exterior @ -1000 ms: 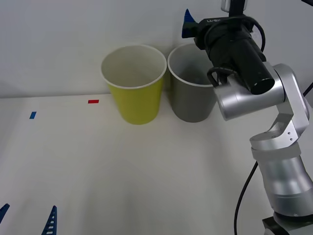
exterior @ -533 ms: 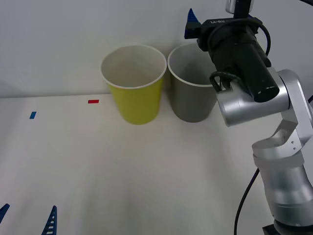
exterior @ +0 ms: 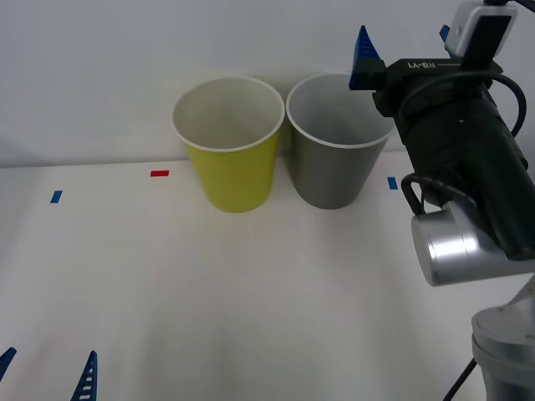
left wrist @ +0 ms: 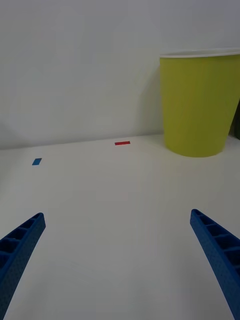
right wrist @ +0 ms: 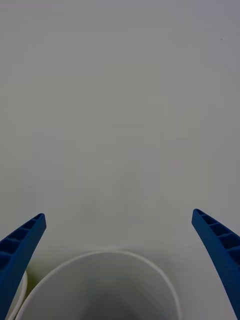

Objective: Put cans in the gray bin and PET bottles in the light green bin.

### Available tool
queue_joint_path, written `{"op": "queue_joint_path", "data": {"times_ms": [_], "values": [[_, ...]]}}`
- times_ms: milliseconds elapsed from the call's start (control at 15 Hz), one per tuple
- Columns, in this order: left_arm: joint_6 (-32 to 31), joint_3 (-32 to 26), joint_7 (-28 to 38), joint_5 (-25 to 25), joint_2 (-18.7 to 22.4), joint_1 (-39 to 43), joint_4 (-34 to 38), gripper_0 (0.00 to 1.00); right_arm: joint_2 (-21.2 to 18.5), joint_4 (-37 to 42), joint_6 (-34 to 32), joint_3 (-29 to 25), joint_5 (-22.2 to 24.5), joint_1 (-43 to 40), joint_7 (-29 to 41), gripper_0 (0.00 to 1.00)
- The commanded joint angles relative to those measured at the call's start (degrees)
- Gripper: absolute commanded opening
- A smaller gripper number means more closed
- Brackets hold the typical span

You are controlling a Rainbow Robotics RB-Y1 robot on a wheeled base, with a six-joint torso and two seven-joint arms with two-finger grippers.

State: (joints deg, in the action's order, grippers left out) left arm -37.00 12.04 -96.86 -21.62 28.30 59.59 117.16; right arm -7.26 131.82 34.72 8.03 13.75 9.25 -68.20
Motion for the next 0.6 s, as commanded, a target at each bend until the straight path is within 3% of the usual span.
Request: {"op": "queue_joint_path", "data": {"times_ms": [67, 400, 600], "values": [[0.0, 0.0, 0.0, 0.0, 0.0, 0.0, 0.0, 1.0, 0.7, 7.1, -0.3, 1.2, -0.7, -9.1, -0.5, 1.0], [0.0, 0.0, 0.0, 0.0, 0.0, 0.0, 0.0, 1.0, 1.4, 9.9, -5.9, 1.6, -1.3, -21.0, -0.4, 1.0], [0.0, 0.0, 0.0, 0.0, 0.0, 0.0, 0.0, 1.0, -0.1, 9.9, -9.7, 1.6, -1.5, -26.8, 0.0, 1.0]]}}
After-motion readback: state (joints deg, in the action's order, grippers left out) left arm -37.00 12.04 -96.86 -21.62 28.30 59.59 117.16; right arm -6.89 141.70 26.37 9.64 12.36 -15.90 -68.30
